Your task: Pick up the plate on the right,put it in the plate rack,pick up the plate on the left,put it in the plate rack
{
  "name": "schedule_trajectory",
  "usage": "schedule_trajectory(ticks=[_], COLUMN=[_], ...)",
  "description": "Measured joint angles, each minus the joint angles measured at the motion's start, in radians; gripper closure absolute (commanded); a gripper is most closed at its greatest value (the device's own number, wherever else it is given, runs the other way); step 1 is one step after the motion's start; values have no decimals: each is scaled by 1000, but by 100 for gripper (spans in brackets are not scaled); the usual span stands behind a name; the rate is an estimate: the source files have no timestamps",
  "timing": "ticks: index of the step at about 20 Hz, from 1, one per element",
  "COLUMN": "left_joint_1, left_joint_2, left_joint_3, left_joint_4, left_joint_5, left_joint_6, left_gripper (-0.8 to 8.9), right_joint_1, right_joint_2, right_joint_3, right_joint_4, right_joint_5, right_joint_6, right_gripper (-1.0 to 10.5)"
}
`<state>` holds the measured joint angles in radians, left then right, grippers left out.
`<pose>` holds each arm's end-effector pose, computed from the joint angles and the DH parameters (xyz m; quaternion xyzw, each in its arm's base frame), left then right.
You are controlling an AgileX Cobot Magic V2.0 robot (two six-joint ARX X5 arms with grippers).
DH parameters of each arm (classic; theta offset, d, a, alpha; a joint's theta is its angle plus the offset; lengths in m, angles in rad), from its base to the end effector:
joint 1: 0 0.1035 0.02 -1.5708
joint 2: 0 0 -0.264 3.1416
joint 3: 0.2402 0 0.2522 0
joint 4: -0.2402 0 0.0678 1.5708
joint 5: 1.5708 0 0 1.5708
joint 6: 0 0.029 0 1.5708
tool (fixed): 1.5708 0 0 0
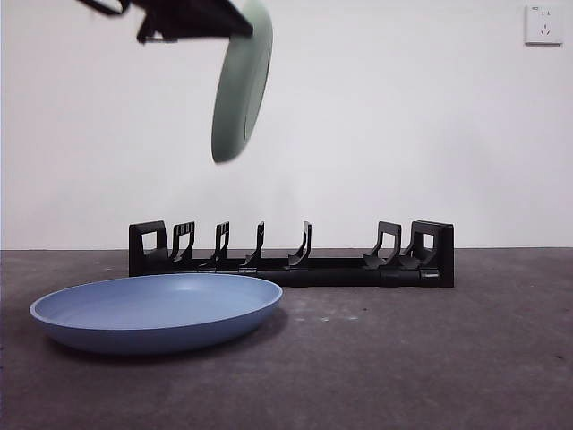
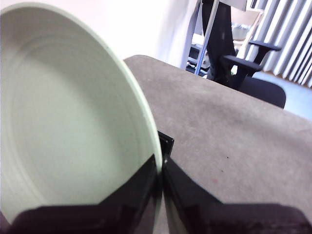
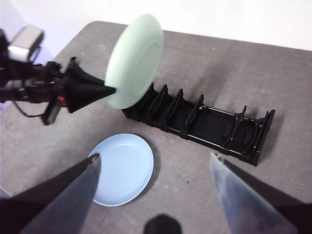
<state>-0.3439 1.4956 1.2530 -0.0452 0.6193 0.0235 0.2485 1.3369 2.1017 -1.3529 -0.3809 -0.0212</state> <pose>0.3144 -0.1305 0.3402 -0.0094 0.1366 -0.4601 0.8773 0.1649 0.0530 0.5207 0.0095 0.2860 0.2993 0.9102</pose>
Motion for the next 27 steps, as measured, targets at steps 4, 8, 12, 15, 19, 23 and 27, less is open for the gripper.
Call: schedule_trajectory(ticks=[4, 8, 12, 15, 19, 23, 27], left_joint_1=[21, 44, 64, 75, 82, 84, 84], left_joint_2=[48, 81, 109, 130, 151, 175, 211], left_joint_3=[0, 0, 0, 0, 0, 0, 0], left_joint_4=[51, 72, 73, 74, 72, 66, 42], left_joint_5=[1, 3, 8, 9, 9, 9, 4], left_joint_6=[-50, -66, -70, -69, -68, -52, -23], left_gripper=[821, 821, 822, 822, 822, 822, 822], right_joint_1=[0, 0, 0, 0, 0, 0, 0], right_joint_2=[0, 0, 0, 0, 0, 1, 1], right_joint_3=[0, -3, -19, -40, -73, -107, -121], right_joint_4=[0, 0, 0, 0, 0, 0, 0], right_joint_5=[0, 0, 0, 1, 7, 7, 7], right_joint_6=[-2, -2, -3, -6, -16, -23, -25], right_gripper=[567, 567, 567, 567, 567, 567, 567])
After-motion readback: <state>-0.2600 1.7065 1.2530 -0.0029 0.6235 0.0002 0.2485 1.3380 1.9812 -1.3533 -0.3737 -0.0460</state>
